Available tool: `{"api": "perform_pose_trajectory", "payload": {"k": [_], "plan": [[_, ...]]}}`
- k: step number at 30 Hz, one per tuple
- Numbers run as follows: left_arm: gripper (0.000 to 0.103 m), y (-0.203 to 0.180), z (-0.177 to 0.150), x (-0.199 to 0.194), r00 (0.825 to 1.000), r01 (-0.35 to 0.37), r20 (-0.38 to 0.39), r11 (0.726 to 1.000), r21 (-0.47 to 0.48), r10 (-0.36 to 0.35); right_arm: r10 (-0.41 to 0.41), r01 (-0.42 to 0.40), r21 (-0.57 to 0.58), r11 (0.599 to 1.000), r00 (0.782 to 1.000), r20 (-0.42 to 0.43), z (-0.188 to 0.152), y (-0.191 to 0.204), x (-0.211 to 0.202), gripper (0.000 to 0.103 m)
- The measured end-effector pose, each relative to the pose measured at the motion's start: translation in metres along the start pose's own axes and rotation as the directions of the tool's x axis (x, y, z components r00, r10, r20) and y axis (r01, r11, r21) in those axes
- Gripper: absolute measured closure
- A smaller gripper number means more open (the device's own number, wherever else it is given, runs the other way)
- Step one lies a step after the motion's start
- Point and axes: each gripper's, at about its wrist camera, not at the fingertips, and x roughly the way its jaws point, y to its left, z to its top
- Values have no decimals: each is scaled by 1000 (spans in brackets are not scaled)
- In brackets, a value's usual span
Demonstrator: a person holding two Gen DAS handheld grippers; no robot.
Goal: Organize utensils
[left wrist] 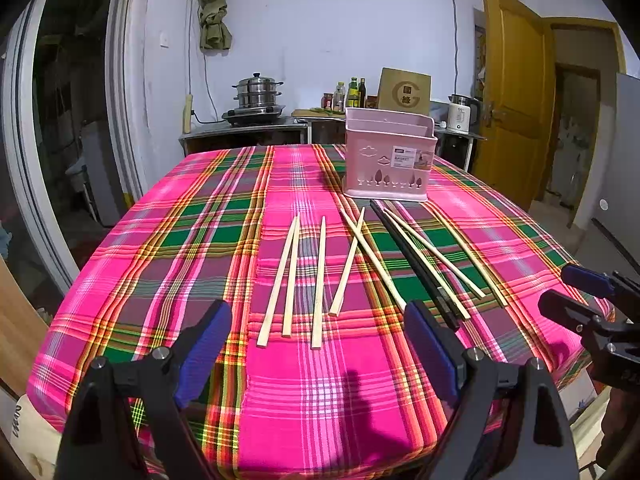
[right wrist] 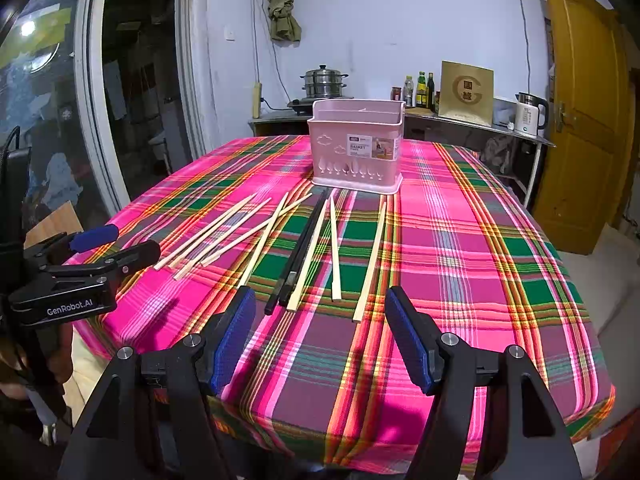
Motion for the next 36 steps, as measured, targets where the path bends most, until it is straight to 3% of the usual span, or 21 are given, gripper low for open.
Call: {"api": "perform_pose_trajectory", "payload": {"k": [36], "plan": [[14, 1, 2, 7, 1000, 1, -1, 1000, 0, -1, 7, -7, 3, 1000, 1000, 6, 5, -1, 0, 36]]}}
